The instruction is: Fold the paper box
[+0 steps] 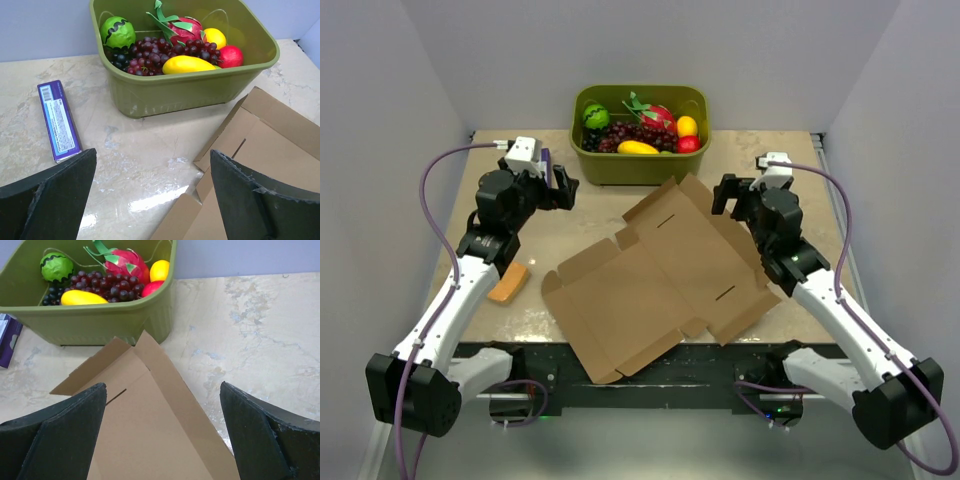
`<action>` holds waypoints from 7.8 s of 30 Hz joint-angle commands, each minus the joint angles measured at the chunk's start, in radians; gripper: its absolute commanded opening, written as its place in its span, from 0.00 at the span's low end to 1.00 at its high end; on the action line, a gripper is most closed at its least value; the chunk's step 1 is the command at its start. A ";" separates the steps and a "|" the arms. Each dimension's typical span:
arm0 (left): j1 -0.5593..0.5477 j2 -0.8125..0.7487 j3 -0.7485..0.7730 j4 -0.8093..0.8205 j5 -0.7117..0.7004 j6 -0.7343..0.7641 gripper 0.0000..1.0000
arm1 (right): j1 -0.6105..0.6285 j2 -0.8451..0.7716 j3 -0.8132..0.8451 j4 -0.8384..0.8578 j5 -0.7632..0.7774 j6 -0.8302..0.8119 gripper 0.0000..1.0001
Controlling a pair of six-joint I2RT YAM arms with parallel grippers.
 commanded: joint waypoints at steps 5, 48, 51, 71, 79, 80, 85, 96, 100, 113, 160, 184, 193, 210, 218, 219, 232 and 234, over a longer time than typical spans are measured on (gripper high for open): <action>-0.001 -0.010 0.009 0.020 -0.009 -0.009 1.00 | -0.002 0.037 0.125 -0.097 -0.091 -0.038 0.99; -0.014 0.038 -0.056 0.100 0.331 0.052 0.98 | -0.333 0.739 0.351 -0.231 -0.762 -0.449 0.76; -0.014 0.041 -0.053 0.099 0.330 0.054 0.98 | -0.347 0.761 0.360 -0.231 -0.817 -0.439 0.73; -0.031 0.087 -0.044 0.089 0.396 0.084 0.98 | -0.313 0.620 0.470 -0.416 -0.960 -0.468 0.00; -0.031 0.122 0.047 0.076 0.433 0.123 0.98 | -0.152 0.547 0.607 -0.504 -0.880 -0.489 0.00; -0.031 0.128 0.056 0.071 0.423 0.135 0.98 | -0.132 0.547 0.642 -0.510 -0.881 -0.492 0.00; -0.031 0.142 0.094 0.039 0.325 0.167 0.99 | -0.068 0.569 0.762 -0.580 -0.871 -0.540 0.00; -0.097 0.124 0.088 0.085 0.143 0.224 1.00 | -0.005 0.620 0.865 -0.646 -0.823 -0.555 0.00; -0.116 0.148 0.108 0.120 0.162 0.216 0.97 | 0.009 0.612 0.847 -0.649 -0.818 -0.555 0.00; -0.152 0.223 0.108 0.129 0.160 0.255 0.43 | 0.018 0.603 0.819 -0.645 -0.829 -0.557 0.00; -0.252 -0.017 -0.257 0.304 -0.339 0.192 0.00 | 0.133 0.076 -0.060 0.197 -0.401 1.394 0.79; -0.320 -0.090 -0.297 0.343 -0.400 0.322 0.00 | 0.155 0.300 -0.065 0.282 -0.214 1.666 0.77; -0.338 -0.080 -0.297 0.340 -0.388 0.307 0.00 | 0.156 0.363 -0.069 0.332 -0.188 1.634 0.66; -0.340 -0.070 -0.226 0.180 -0.264 0.227 0.23 | 0.176 0.383 -0.154 0.455 -0.042 1.503 0.05; -0.338 -0.148 -0.157 0.087 -0.189 0.155 0.77 | 0.176 0.431 -0.210 0.565 -0.058 1.490 0.00; -0.337 -0.149 -0.137 0.071 -0.181 0.129 0.78 | 0.176 0.435 -0.209 0.567 -0.064 1.488 0.00; -0.330 0.116 0.064 -0.023 -0.046 -0.300 0.81 | 0.178 0.443 -0.230 0.599 -0.077 1.467 0.00; -0.327 0.149 0.065 -0.013 -0.037 -0.324 0.82 | 0.176 0.443 -0.235 0.605 -0.081 1.465 0.00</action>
